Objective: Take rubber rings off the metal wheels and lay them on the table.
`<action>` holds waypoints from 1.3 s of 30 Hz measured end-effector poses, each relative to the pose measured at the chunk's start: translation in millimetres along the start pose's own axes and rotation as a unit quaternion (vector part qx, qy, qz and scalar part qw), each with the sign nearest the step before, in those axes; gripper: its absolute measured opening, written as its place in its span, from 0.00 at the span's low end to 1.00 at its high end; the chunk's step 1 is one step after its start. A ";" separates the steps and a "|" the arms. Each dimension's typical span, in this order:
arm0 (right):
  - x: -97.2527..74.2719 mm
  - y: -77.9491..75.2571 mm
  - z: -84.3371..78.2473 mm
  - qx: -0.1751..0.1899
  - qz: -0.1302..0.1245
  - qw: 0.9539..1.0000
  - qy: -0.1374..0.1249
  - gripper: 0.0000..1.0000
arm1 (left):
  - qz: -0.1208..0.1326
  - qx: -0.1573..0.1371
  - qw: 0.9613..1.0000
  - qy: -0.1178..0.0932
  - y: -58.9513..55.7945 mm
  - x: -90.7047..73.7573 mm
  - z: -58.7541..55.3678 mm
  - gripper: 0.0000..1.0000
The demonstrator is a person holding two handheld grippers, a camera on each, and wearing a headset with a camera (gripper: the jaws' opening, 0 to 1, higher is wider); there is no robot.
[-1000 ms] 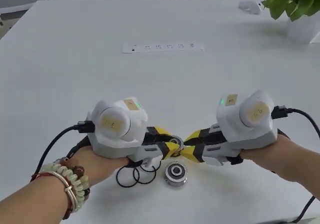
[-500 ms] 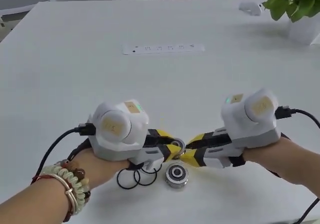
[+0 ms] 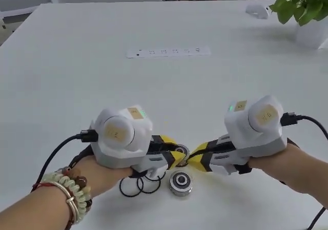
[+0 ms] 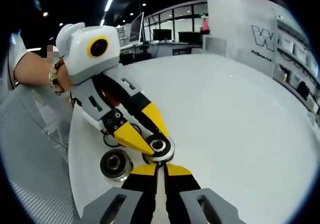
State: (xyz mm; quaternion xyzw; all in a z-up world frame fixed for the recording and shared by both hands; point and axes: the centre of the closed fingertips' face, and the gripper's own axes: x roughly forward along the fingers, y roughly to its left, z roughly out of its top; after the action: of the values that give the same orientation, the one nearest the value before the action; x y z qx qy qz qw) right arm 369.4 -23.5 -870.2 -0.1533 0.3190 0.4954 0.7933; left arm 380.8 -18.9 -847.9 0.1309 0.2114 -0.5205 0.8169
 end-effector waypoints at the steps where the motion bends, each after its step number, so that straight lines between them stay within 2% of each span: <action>1: 0.3 -0.1 -0.1 0.006 -0.001 1.000 0.001 0.01 | 0.001 -0.001 1.000 -0.001 0.1 0.0 0.0 0.14; 4: 0.0 -1.1 0.4 0.012 -0.005 1.000 0.004 0.00 | 0.002 -0.003 1.000 -0.001 0.3 -0.1 -0.3 0.14; 8: 0.5 -7.3 1.8 0.044 -0.023 0.999 0.011 0.00 | 0.003 -0.002 1.000 -0.002 0.9 -0.7 -0.7 0.14; 10: 0.2 -10.1 2.0 0.058 -0.030 0.998 0.013 0.00 | 0.005 0.017 1.000 0.002 1.6 -1.6 -1.5 0.14; 11: -0.1 -11.7 1.5 0.089 -0.035 0.995 0.013 0.00 | 0.004 0.023 1.000 0.004 1.0 -1.9 -1.6 0.14; 13: -0.6 -11.9 1.8 0.124 -0.027 0.992 0.006 0.00 | 0.004 0.025 1.000 0.005 0.9 -2.3 -1.6 0.14; 20: -6.1 -12.5 2.8 0.198 -0.009 0.980 -0.013 0.00 | 0.000 0.026 1.000 0.003 0.3 -2.5 -1.3 0.14; 22: -7.0 -11.4 2.7 0.222 -0.001 0.975 -0.019 0.00 | -0.002 0.026 1.000 0.004 0.1 -2.4 -1.3 0.14; 24: -9.2 -11.0 5.8 0.250 0.010 0.968 -0.035 0.00 | -0.002 0.026 1.000 0.004 0.0 -2.4 -1.3 0.14; 25: -11.7 -13.9 10.8 0.260 0.013 0.964 -0.055 0.00 | -0.003 0.027 1.000 0.003 -0.1 -2.4 -1.2 0.14; 26: -13.2 -10.4 15.0 0.282 0.022 0.957 -0.065 0.00 | -0.003 0.027 1.000 0.004 -0.2 -2.5 -1.3 0.14; 27: -14.7 -9.6 13.6 0.298 0.029 0.952 -0.061 0.00 | -0.004 0.027 1.000 0.004 -0.5 -2.4 -1.4 0.14; 28: -13.6 -12.0 9.8 0.289 0.021 0.956 -0.056 0.00 | -0.004 0.028 1.000 0.004 -0.9 -2.3 -1.3 0.14; 29: -13.7 -9.6 10.2 0.293 0.026 0.954 -0.060 0.00 | -0.005 0.029 1.000 0.004 -1.0 -2.2 -1.3 0.14; 30: -13.7 -7.5 12.4 0.306 0.031 0.949 -0.062 0.00 | -0.005 0.029 1.000 0.004 -1.1 -2.2 -1.4 0.14; 31: -13.9 -7.0 12.8 0.311 0.034 0.948 -0.062 0.00 | -0.005 0.030 1.000 0.004 -1.1 -2.1 -1.4 0.14; 39: -13.9 -0.5 16.5 0.331 0.047 0.940 -0.063 0.00 | -0.010 0.036 0.999 0.005 -2.9 -3.0 -1.8 0.14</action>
State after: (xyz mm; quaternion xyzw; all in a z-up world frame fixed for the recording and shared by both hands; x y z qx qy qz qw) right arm 371.5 -24.0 -848.7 0.1643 0.4212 0.4071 0.7936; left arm 376.8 -17.0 -848.1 0.1608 0.1981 -0.5352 0.8053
